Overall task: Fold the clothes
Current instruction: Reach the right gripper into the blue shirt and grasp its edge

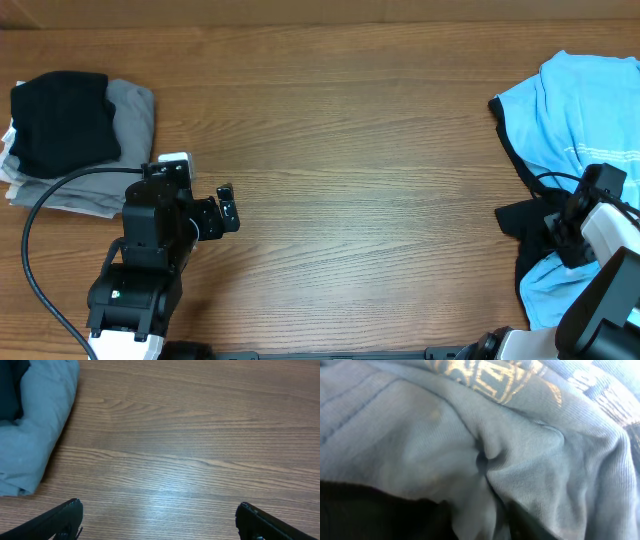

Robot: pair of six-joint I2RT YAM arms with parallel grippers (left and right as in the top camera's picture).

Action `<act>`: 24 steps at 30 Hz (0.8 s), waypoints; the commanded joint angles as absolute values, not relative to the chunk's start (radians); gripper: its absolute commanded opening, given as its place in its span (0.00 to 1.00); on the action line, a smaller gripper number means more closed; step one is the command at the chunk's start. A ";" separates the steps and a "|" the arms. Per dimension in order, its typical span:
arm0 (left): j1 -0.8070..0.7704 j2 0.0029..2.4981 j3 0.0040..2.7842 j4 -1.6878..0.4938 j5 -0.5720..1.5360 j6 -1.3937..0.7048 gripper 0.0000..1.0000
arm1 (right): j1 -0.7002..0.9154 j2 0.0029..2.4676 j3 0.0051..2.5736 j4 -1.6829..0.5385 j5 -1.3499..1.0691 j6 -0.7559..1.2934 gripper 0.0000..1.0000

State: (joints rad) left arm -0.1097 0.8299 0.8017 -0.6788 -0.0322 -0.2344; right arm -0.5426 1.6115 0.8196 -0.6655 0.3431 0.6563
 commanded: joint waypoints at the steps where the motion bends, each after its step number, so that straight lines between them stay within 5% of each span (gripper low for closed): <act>1: -0.105 0.830 0.828 -0.677 -0.017 -0.244 1.00 | -0.546 1.616 0.823 -0.664 0.350 0.656 0.21; 6: -0.105 0.830 0.828 -0.677 -0.017 -0.244 1.00 | -0.546 1.616 0.824 -0.664 0.350 0.655 0.04; 24: -0.105 0.830 0.828 -0.675 -0.018 -0.243 1.00 | -0.546 1.610 0.984 -0.833 0.350 0.655 0.04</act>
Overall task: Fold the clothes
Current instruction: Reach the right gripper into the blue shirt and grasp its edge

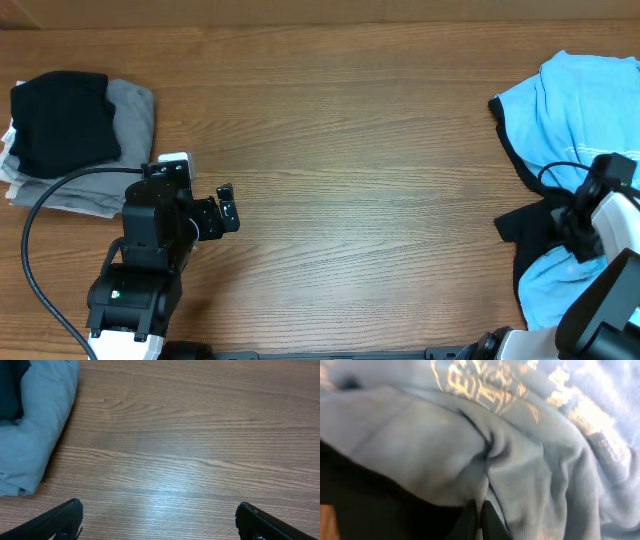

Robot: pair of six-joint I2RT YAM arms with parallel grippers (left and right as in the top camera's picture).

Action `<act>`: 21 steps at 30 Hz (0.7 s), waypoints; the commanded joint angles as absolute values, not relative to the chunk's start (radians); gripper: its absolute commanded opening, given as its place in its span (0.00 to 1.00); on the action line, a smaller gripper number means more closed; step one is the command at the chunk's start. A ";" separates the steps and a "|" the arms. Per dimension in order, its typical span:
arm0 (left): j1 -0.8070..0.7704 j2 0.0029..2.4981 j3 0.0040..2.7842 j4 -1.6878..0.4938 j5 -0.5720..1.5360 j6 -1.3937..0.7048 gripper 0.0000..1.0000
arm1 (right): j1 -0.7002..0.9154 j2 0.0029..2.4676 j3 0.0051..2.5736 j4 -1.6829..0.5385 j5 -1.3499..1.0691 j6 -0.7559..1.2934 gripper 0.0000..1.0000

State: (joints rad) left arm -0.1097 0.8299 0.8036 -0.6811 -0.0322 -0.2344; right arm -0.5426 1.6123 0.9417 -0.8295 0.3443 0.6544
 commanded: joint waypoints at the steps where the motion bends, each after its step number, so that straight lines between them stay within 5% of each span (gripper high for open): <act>1: -0.105 0.830 0.828 -0.675 -0.018 -0.243 1.00 | -0.546 1.610 0.984 -0.834 0.348 0.655 0.04; 13: -0.105 0.830 0.828 -0.670 -0.027 -0.243 1.00 | -0.545 1.610 0.983 -0.875 0.345 0.655 0.11; 21: -0.105 0.830 0.828 -0.668 -0.033 -0.243 1.00 | -0.545 1.610 0.983 -0.890 0.334 0.655 0.04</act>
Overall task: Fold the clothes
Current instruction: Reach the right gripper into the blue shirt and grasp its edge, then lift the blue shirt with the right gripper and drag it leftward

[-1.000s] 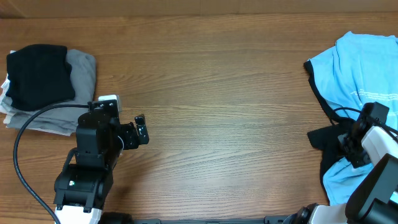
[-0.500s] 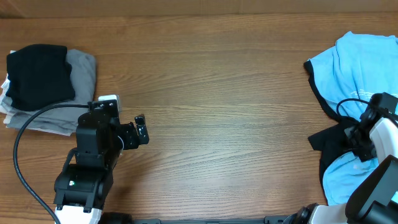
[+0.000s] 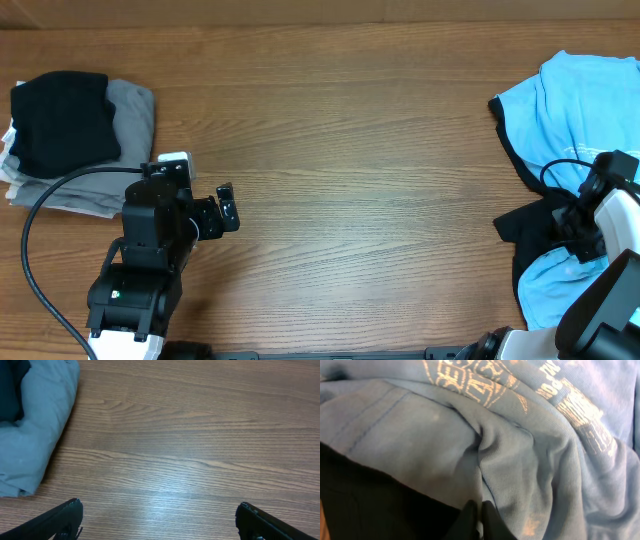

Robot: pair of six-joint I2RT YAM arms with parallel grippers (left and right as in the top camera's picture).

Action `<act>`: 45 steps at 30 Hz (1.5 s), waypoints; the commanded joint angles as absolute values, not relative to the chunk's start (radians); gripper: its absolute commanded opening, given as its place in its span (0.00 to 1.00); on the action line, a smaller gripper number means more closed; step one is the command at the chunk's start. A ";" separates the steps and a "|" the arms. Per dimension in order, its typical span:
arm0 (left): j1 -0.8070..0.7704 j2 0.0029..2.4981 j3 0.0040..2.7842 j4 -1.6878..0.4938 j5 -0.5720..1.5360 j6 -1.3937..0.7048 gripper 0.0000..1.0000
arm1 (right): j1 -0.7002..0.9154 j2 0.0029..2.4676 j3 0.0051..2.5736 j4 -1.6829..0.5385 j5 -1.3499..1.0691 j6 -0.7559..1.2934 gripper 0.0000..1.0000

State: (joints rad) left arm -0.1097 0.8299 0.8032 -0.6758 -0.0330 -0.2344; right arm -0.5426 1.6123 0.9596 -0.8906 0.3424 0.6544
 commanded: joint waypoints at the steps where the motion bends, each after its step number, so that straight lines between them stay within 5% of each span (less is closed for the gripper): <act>1: -0.105 0.830 0.828 -0.668 -0.033 -0.243 1.00 | -0.545 1.610 0.983 -0.890 0.331 0.655 0.04; 11: -0.105 0.830 0.828 -0.662 -0.033 -0.243 1.00 | -0.544 1.569 1.266 -0.987 0.190 0.449 0.04; 21: -0.105 0.830 0.828 -0.654 -0.033 -0.243 1.00 | -0.338 1.558 1.872 -1.223 -0.513 -0.078 0.04; 33: -0.105 0.830 0.828 -0.653 -0.033 -0.244 1.00 | 0.234 1.633 1.736 -1.167 -0.448 -0.009 0.04; 45: -0.105 0.831 0.828 -0.616 -0.024 -0.267 1.00 | 0.508 1.802 1.705 -0.768 -0.323 0.082 0.04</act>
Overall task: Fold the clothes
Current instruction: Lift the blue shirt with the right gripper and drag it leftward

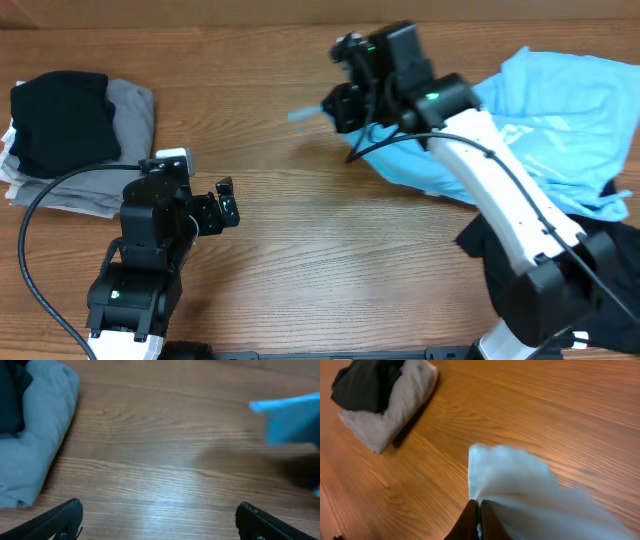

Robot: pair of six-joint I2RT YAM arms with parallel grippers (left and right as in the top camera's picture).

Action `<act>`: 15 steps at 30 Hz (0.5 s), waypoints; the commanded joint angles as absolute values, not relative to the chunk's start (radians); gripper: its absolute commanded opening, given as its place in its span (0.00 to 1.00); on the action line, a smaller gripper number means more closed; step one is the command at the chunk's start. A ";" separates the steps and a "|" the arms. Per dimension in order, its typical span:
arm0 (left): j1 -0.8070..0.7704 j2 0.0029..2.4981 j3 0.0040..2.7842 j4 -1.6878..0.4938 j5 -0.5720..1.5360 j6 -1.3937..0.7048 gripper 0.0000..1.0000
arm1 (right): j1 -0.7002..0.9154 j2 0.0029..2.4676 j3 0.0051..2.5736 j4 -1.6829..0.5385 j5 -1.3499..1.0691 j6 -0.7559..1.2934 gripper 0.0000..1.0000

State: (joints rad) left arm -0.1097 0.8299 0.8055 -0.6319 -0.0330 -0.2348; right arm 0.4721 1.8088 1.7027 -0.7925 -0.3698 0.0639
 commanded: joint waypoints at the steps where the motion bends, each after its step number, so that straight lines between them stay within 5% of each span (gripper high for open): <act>1: -0.105 0.831 0.828 -0.611 -0.024 -0.277 1.00 | 0.512 1.800 1.707 -0.773 -0.273 0.083 0.20; 7: -0.105 0.841 0.828 -0.553 0.058 -0.323 1.00 | 0.434 1.730 1.757 -0.959 0.120 0.256 0.90; 10: -0.106 0.875 0.828 -0.522 0.094 -0.340 1.00 | 0.327 1.674 1.759 -1.062 0.182 0.370 1.00; 15: -0.144 1.018 0.828 -0.498 0.173 -0.425 1.00 | 0.079 1.638 1.758 -1.290 0.175 0.512 1.00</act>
